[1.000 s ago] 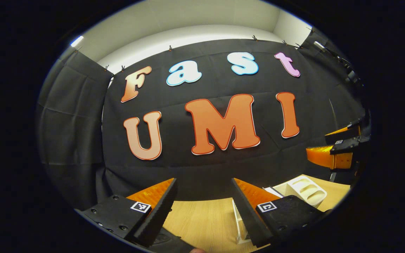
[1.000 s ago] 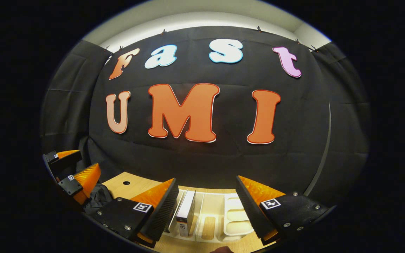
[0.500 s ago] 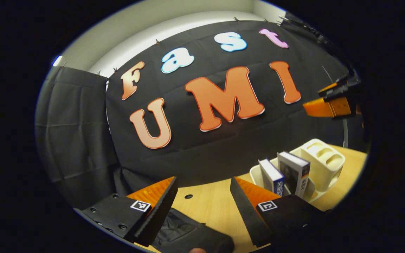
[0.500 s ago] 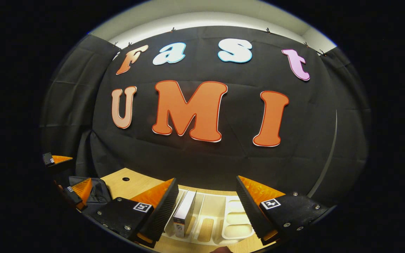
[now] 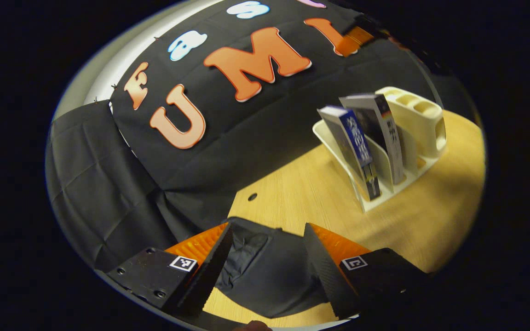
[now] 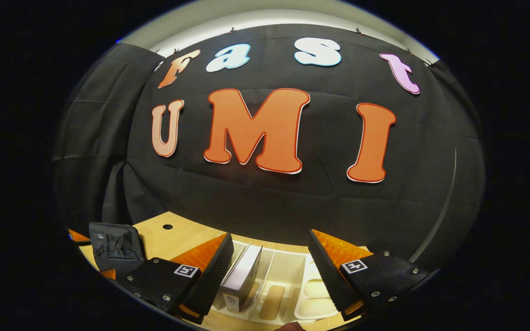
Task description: Open the schoolbag, grab two books from the bookshelf and put them into the schoolbag.
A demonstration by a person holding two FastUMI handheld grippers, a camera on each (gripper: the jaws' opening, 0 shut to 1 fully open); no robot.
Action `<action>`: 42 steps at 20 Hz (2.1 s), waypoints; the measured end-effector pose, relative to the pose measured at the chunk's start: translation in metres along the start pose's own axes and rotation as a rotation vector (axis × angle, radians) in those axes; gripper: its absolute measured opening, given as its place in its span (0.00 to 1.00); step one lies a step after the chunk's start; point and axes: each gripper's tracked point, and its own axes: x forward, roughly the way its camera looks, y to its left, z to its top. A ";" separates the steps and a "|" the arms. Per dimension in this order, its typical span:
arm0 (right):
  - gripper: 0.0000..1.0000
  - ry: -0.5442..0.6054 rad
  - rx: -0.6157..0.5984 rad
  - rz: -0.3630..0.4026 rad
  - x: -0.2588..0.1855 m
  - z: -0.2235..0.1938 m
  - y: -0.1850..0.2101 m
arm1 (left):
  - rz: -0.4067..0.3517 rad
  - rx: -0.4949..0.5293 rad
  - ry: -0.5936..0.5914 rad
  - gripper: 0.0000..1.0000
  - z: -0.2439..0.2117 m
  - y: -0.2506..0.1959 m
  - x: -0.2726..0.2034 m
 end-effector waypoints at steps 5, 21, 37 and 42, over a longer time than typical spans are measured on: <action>0.97 0.003 0.015 0.032 0.011 -0.005 0.003 | -0.022 0.091 0.188 0.99 -0.067 -0.015 0.002; 0.96 0.017 0.037 -0.069 0.013 -0.017 -0.052 | -0.055 0.280 0.340 0.98 -0.122 -0.038 0.030; 0.96 0.003 0.078 -0.082 0.005 -0.011 -0.071 | -0.006 0.372 0.357 0.27 -0.093 0.021 0.068; 0.96 0.036 0.059 -0.130 -0.006 -0.015 -0.079 | -0.156 0.306 0.391 0.08 -0.082 0.030 0.062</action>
